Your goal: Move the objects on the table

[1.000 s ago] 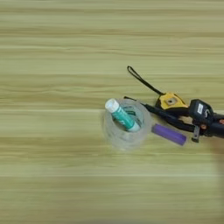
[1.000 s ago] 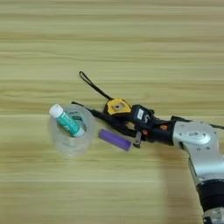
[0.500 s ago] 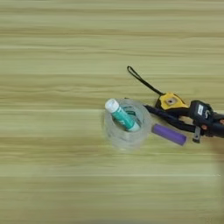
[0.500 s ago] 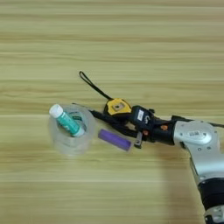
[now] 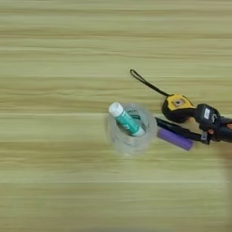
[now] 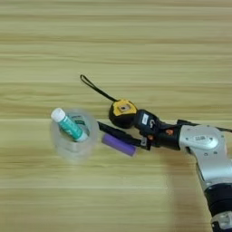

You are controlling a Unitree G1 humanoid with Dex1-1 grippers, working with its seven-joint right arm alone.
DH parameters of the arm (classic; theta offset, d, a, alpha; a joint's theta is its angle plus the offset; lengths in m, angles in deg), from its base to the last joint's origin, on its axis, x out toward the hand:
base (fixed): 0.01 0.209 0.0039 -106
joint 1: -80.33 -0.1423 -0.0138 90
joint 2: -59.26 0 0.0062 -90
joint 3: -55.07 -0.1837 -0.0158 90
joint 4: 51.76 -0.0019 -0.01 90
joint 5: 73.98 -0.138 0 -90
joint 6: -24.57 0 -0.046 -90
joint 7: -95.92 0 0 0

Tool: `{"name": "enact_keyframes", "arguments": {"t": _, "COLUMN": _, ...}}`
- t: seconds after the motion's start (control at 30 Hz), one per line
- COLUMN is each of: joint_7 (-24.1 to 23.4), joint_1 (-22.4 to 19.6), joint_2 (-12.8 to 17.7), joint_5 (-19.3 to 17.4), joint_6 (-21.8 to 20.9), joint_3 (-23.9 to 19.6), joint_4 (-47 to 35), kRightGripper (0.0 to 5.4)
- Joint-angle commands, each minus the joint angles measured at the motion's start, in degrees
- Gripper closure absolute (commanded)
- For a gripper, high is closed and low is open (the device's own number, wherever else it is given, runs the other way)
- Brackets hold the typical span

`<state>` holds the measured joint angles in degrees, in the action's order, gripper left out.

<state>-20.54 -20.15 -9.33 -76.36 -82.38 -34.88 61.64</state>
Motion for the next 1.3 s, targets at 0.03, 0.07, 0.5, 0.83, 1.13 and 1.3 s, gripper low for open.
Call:
{"name": "enact_keyframes", "arguments": {"t": 0.03, "joint_7": -2.28, "joint_1": -2.92, "joint_2": 1.73, "joint_5": -1.41, "joint_6": 0.82, "joint_3": -1.70, "joint_4": -1.44, "kRightGripper": 2.35}}
{"name": "enact_keyframes", "arguments": {"t": 0.07, "joint_7": -2.10, "joint_1": -3.01, "joint_2": 1.42, "joint_5": -2.45, "joint_6": 1.09, "joint_3": -2.09, "joint_4": -1.99, "kRightGripper": 2.19}}
{"name": "enact_keyframes", "arguments": {"t": 0.5, "joint_7": 3.68, "joint_1": -1.00, "joint_2": -1.07, "joint_5": -20.69, "joint_6": 7.54, "joint_3": -8.09, "joint_4": -14.85, "kRightGripper": 0.89}}
{"name": "enact_keyframes", "arguments": {"t": 0.83, "joint_7": -17.26, "joint_1": -8.91, "joint_2": -10.80, "joint_5": -24.23, "joint_6": 9.49, "joint_3": -17.22, "joint_4": -12.49, "kRightGripper": 0.03}}
{"name": "enact_keyframes", "arguments": {"t": 1.13, "joint_7": -35.17, "joint_1": -5.97, "joint_2": -17.06, "joint_5": -13.42, "joint_6": -4.53, "joint_3": -20.98, "joint_4": -11.22, "kRightGripper": 0.03}}
{"name": "enact_keyframes", "arguments": {"t": 1.3, "joint_7": -44.14, "joint_1": -2.03, "joint_2": -18.06, "joint_5": -4.23, "joint_6": -15.01, "joint_3": -22.19, "joint_4": -10.97, "kRightGripper": 0.03}}
